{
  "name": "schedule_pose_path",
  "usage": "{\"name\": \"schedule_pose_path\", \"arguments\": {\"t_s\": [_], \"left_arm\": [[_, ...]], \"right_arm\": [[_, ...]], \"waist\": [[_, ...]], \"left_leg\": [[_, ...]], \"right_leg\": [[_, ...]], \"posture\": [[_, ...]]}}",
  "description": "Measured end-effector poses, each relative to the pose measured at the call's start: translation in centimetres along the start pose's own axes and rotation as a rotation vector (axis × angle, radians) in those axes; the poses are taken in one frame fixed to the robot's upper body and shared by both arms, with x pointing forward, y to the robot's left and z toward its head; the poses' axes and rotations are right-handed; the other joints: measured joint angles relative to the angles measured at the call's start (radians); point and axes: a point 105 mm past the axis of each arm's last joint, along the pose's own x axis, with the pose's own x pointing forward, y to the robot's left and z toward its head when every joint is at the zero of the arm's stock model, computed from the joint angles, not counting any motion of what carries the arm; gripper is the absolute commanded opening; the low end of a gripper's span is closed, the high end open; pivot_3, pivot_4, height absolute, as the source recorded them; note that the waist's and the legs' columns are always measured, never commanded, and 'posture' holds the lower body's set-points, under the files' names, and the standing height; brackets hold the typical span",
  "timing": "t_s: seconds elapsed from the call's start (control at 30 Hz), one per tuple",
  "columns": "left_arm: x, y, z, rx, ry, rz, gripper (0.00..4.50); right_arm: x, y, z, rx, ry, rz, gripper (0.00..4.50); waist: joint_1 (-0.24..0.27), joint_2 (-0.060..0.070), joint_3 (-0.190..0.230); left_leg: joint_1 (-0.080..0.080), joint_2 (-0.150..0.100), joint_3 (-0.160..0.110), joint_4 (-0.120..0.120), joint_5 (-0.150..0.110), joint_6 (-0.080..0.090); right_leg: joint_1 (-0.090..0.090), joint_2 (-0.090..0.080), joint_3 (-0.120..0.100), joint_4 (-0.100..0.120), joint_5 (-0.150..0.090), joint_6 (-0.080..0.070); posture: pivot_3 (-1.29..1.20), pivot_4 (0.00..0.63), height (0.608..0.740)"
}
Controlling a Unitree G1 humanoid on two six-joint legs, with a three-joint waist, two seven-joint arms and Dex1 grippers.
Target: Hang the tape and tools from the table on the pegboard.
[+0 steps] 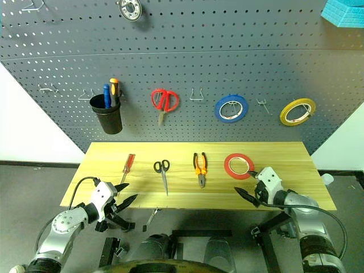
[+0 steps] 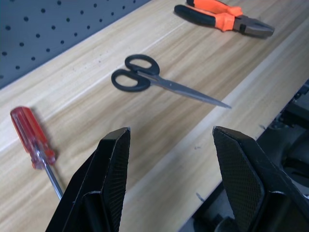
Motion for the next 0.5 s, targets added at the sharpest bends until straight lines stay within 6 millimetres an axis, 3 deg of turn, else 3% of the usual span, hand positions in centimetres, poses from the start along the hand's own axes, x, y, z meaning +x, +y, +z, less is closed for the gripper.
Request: {"name": "schedule_pose_path", "arguments": {"t_s": [0.27, 0.5], "left_arm": [[-0.2, -0.4, -0.6, -0.015, 0.017, -0.007, 2.83], [-0.4, -0.8, -0.3, -0.011, 0.010, -0.013, 2.83]], "right_arm": [[0.4, 0.7, 2.5, -0.008, -0.015, -0.002, 4.50], [0.3, 0.8, 2.2, 0.016, 0.011, -0.009, 4.50]], "waist": [[0.005, -0.001, 0.001], [0.024, -0.001, 0.002]], "left_leg": [[-0.002, 0.000, 0.000, 0.000, 0.000, 0.000], [-0.010, 0.000, 0.000, 0.000, 0.000, 0.000]], "right_leg": [[-0.001, 0.000, 0.000, -0.001, 0.000, 0.000], [-0.010, 0.000, 0.000, 0.000, 0.000, 0.000]], "posture": [[-0.05, 0.024, 0.740], [-0.05, 0.024, 0.740]]}}
